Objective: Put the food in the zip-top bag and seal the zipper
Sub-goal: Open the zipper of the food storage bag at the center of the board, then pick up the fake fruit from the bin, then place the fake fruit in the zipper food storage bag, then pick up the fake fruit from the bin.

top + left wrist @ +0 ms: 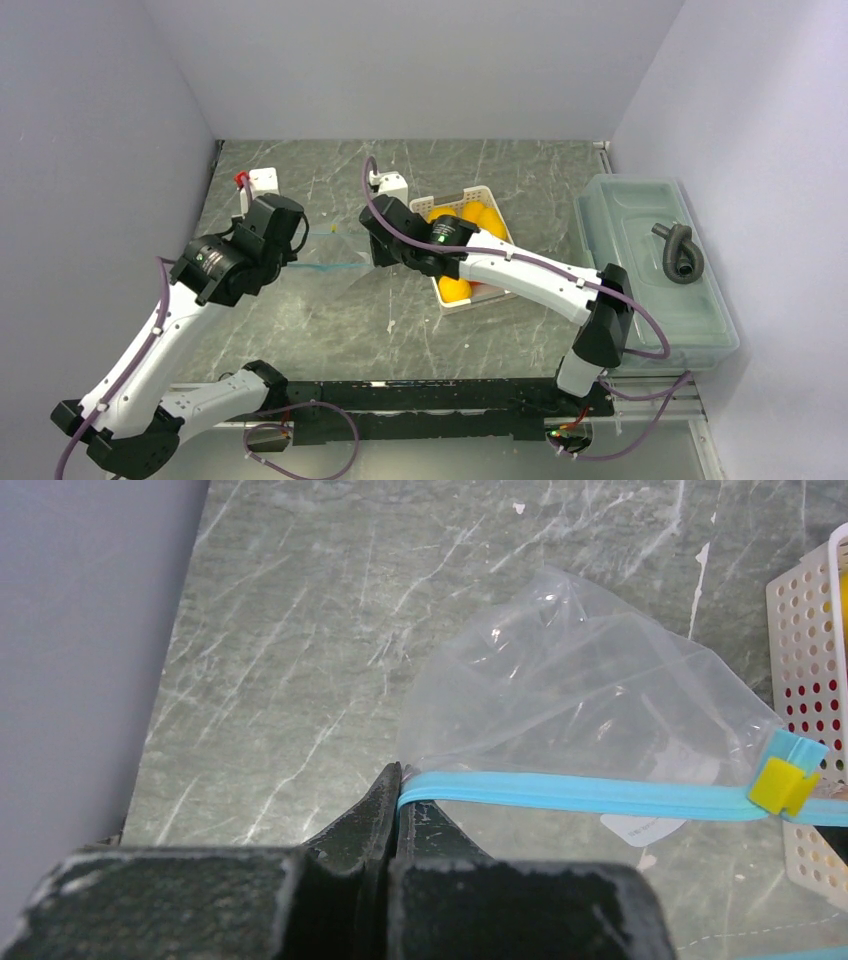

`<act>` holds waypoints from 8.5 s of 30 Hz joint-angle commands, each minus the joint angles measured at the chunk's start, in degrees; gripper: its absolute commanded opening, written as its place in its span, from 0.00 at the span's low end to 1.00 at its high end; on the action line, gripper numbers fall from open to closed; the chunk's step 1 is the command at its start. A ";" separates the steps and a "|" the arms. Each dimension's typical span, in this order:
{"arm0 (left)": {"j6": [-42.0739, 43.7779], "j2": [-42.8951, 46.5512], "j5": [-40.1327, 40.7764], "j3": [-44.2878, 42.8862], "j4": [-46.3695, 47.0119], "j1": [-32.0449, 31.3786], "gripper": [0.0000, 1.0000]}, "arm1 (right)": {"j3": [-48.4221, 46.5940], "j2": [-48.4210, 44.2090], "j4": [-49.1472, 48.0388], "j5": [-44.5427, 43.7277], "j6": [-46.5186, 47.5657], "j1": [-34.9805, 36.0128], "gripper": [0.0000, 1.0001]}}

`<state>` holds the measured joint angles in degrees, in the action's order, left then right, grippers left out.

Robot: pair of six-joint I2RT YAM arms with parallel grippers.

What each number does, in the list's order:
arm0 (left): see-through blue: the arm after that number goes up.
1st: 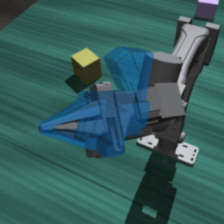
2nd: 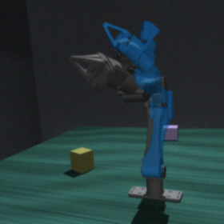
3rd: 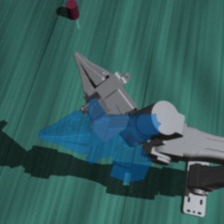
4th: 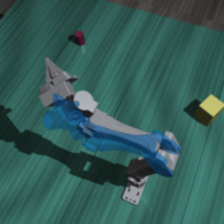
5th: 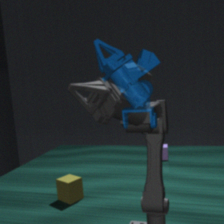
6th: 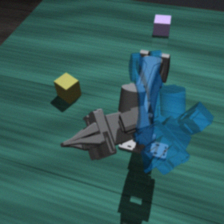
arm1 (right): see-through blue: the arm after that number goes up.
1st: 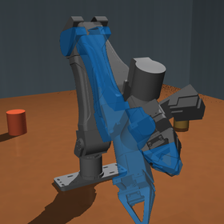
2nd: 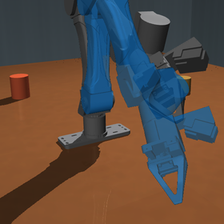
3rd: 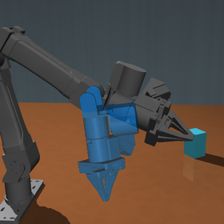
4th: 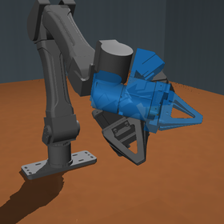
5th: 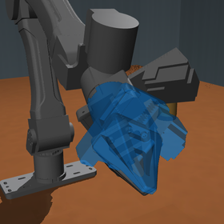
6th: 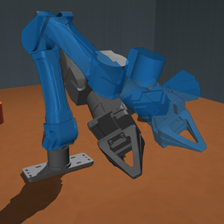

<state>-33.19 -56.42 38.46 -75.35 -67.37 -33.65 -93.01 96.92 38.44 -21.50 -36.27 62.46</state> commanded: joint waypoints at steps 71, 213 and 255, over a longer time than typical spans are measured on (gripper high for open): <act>7.93 -1.58 -1.94 -1.47 0.91 0.50 0.00 | 31.79 -19.60 -3.96 13.49 9.29 -22.53 0.71; 10.12 -2.05 -17.27 -2.53 4.45 0.50 0.00 | -3.58 1.70 -12.15 17.41 1.87 -1.23 0.10; 8.64 -0.99 -18.09 0.23 6.98 0.51 0.00 | 9.21 -15.85 -16.15 14.37 2.21 1.70 0.77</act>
<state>-23.66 -58.11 19.81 -75.42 -62.19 -33.19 -85.71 86.06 23.11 -3.14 -34.89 64.05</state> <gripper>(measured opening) 0.012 0.764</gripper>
